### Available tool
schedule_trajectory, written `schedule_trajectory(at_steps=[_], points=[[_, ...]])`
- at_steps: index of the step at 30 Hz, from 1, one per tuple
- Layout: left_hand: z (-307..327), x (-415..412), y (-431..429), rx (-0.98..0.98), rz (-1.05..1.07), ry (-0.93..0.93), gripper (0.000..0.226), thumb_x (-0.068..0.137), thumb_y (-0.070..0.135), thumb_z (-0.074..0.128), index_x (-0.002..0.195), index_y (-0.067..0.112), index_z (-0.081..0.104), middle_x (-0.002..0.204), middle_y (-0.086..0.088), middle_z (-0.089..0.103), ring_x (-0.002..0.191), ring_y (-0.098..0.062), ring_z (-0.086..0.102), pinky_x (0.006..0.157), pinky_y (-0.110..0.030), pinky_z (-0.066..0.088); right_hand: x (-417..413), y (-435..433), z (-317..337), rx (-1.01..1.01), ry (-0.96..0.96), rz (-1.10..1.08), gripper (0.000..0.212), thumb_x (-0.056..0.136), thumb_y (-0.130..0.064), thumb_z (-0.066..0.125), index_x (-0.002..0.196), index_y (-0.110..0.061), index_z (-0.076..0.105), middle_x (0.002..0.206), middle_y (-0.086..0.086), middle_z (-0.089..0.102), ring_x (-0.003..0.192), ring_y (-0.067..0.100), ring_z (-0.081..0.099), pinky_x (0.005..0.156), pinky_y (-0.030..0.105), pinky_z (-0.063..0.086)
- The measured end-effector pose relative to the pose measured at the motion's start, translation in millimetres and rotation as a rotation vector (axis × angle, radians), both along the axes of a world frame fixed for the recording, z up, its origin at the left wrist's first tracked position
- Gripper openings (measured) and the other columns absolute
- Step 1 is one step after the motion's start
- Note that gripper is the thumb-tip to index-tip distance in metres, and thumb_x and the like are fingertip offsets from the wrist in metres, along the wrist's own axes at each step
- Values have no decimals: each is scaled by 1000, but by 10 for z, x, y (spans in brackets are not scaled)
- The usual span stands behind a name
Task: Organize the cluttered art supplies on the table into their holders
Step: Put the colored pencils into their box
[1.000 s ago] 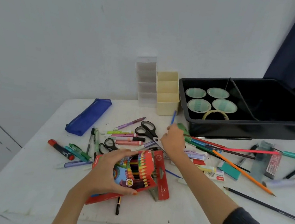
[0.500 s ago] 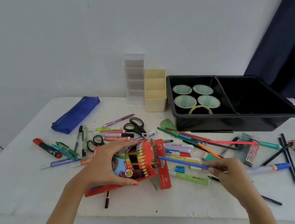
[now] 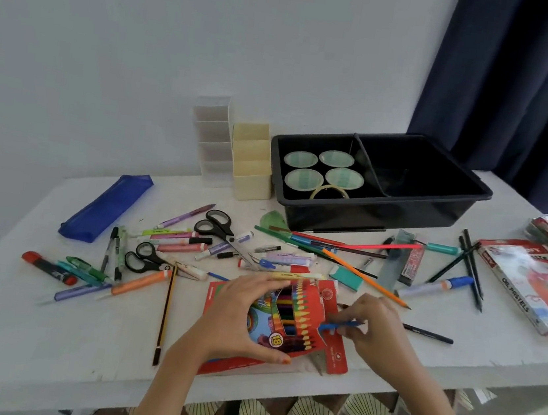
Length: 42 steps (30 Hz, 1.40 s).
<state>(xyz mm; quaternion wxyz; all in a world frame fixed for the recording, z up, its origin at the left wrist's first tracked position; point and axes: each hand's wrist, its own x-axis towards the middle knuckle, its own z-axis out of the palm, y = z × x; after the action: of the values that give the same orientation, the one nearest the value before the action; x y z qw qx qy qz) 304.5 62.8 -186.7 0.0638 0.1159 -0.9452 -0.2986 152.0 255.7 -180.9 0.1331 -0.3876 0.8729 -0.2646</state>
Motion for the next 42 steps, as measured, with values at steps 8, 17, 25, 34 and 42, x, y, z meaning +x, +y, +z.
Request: schedule_trajectory(at_steps=[8,17,25,34,42], points=[[-156,32,161,36,54,-67,104,49,73,74,136,58,20,143,34,8,136,4,7,115,-37,14,165,25,-207,-87,-26,118,14,85,-14,64,94,-18,74,88,-13,46,82,4,44,62,5,37],[-179,231,-29,12,55,-174,106,48,74,74,136,61,16,150,30,-3,139,6,-13,117,-40,0,371,-260,-488,-255,54,100,7,81,-13,68,83,-10,64,92,-7,50,83,8,46,63,7,32],[-201,323,-184,19,79,-195,109,46,75,75,136,61,15,150,33,-6,139,5,-15,117,-44,1,325,-365,-506,-322,-6,206,8,77,-6,70,84,-11,72,88,-1,66,81,9,57,69,10,41],[-171,319,-304,10,77,-208,107,46,75,74,134,63,15,143,38,-10,129,16,-23,115,-41,-2,351,-488,-521,-351,-17,174,9,81,-10,69,90,-13,69,93,-5,57,78,5,53,69,16,46],[-223,291,-385,10,99,-182,108,44,76,74,134,61,16,142,37,-9,126,16,-26,115,-40,-2,273,-561,-342,-243,-1,177,14,86,-20,65,96,-17,73,95,-7,63,79,-1,50,69,7,38]])
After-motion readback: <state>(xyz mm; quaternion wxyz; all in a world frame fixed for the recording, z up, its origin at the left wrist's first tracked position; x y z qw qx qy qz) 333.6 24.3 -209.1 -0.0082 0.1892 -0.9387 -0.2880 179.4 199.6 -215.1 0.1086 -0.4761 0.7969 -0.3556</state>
